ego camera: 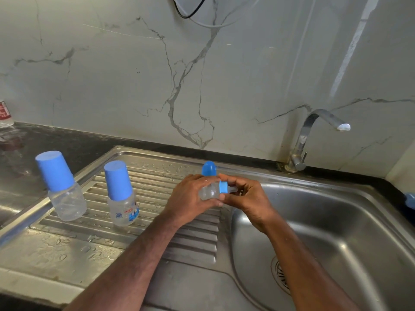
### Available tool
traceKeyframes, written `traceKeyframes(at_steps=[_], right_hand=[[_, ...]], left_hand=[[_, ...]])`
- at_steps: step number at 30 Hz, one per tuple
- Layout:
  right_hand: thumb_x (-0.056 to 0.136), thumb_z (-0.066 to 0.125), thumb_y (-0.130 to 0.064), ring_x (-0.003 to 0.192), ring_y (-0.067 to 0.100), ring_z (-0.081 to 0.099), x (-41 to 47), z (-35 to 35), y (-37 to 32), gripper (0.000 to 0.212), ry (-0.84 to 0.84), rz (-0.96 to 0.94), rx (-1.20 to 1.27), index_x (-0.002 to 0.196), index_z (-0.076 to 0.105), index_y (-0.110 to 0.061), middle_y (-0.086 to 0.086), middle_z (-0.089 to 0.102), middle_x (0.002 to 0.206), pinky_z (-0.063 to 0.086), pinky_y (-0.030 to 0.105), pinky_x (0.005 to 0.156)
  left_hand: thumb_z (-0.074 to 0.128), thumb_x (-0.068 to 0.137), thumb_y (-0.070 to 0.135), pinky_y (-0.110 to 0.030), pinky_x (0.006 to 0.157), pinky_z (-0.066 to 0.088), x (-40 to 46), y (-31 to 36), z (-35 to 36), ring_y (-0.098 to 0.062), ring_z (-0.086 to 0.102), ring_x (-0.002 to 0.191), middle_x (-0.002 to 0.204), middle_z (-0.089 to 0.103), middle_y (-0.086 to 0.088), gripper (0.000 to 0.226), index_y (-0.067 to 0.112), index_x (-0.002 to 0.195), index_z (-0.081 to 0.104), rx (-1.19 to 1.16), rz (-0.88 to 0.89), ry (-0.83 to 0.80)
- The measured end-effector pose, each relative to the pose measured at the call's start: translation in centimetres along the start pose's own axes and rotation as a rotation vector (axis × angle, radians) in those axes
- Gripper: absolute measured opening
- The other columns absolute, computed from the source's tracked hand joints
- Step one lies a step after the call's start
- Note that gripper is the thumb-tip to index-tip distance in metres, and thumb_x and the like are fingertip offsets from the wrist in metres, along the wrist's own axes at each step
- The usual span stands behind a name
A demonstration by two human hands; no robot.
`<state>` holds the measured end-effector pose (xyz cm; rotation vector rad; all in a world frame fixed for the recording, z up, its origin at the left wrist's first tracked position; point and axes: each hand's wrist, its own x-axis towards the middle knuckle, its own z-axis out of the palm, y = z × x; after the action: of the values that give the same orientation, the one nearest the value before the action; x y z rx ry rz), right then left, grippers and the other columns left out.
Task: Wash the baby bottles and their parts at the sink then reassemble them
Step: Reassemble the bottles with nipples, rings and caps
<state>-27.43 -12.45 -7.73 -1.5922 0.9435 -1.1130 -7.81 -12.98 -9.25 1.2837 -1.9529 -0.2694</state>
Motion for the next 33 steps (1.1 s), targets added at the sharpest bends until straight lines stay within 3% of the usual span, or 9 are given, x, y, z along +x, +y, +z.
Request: traceKeyframes(at_steps=[3,5,9,14,19,22,25,29,33], right_hand=[[0.083,0.082,-0.015,0.094,0.019,0.073,0.4,0.3,0.0,0.030,0.093,0.041,-0.083,0.111,0.073,-0.017,0.000,0.076,0.100,0.062,0.031,0.079],[0.091,0.073,-0.032,0.082,0.017,0.074,0.6,0.7,-0.1,0.019,0.098,0.085,-0.203,0.101,0.075,-0.016,0.003,0.077,0.088,0.061,0.033,0.072],[0.098,0.050,-0.055,0.052,0.012,0.065,0.3,1.6,-0.8,0.058,0.053,0.127,-0.390,0.074,0.071,-0.006,0.006,0.069,0.059,0.051,0.021,0.055],[0.097,0.034,-0.063,0.039,0.007,0.056,-0.1,1.5,-0.8,0.073,0.079,0.181,-0.455,0.066,0.065,-0.004,0.001,0.058,0.043,0.048,0.016,0.047],[0.100,0.033,-0.062,0.048,0.009,0.064,-0.3,1.8,-0.9,0.065,0.155,0.180,-0.461,0.077,0.069,-0.012,0.005,0.065,0.056,0.051,0.018,0.051],[0.095,0.065,-0.045,0.086,0.017,0.073,-0.4,1.4,-0.8,0.027,0.111,0.075,-0.172,0.113,0.068,-0.026,0.003,0.072,0.099,0.061,0.027,0.067],[0.076,0.088,-0.020,0.098,0.017,0.070,-0.2,0.4,0.0,0.039,0.086,0.069,-0.140,0.112,0.072,-0.026,-0.005,0.072,0.105,0.062,0.034,0.082],[0.089,0.074,-0.035,0.080,0.022,0.075,0.1,1.1,-0.2,0.027,0.124,0.126,-0.169,0.099,0.074,-0.010,0.006,0.077,0.084,0.062,0.032,0.075],[0.092,0.050,-0.064,0.048,0.015,0.063,0.1,2.2,-1.0,0.066,0.174,0.188,-0.375,0.077,0.071,-0.004,0.010,0.068,0.059,0.051,0.022,0.049]], left_hand=[[0.089,0.066,0.049,-0.032,0.090,0.046,0.0,-0.1,0.0,-0.011,0.053,0.105,0.125,0.063,0.004,0.079,0.029,0.136,0.057,-0.029,-0.034,0.011],[0.088,0.064,0.052,-0.037,0.089,0.050,-0.1,-0.1,-0.1,-0.011,0.054,0.101,0.122,0.065,0.005,0.078,0.029,0.133,0.058,0.008,0.004,0.013],[0.066,0.064,0.072,-0.049,0.089,0.052,-0.4,-0.1,-0.3,-0.018,0.058,0.106,0.123,0.069,0.003,0.082,0.027,0.132,0.060,0.124,0.087,-0.003],[0.061,0.062,0.078,-0.043,0.093,0.051,-0.7,0.5,-0.1,-0.014,0.060,0.106,0.121,0.070,0.003,0.087,0.027,0.132,0.063,0.039,0.102,-0.036],[0.061,0.069,0.074,-0.035,0.092,0.049,-0.6,0.8,0.0,-0.009,0.060,0.103,0.113,0.072,0.009,0.071,0.028,0.121,0.069,0.019,0.101,-0.038],[0.067,0.071,0.071,-0.039,0.095,0.049,-0.4,0.4,-0.1,-0.010,0.058,0.109,0.120,0.070,0.006,0.071,0.026,0.126,0.067,0.017,0.046,-0.023],[0.080,0.073,0.055,-0.040,0.093,0.050,-0.2,0.0,-0.2,-0.010,0.055,0.108,0.123,0.067,0.005,0.066,0.028,0.131,0.065,0.014,0.017,0.003],[0.088,0.063,0.051,-0.040,0.094,0.049,-0.3,-0.1,-0.2,-0.013,0.054,0.110,0.125,0.067,0.003,0.077,0.025,0.132,0.063,0.023,0.019,0.008],[0.088,0.065,0.048,-0.037,0.094,0.049,-0.7,0.3,-0.1,-0.013,0.056,0.106,0.119,0.070,0.002,0.070,0.020,0.126,0.069,0.043,0.080,0.040]])
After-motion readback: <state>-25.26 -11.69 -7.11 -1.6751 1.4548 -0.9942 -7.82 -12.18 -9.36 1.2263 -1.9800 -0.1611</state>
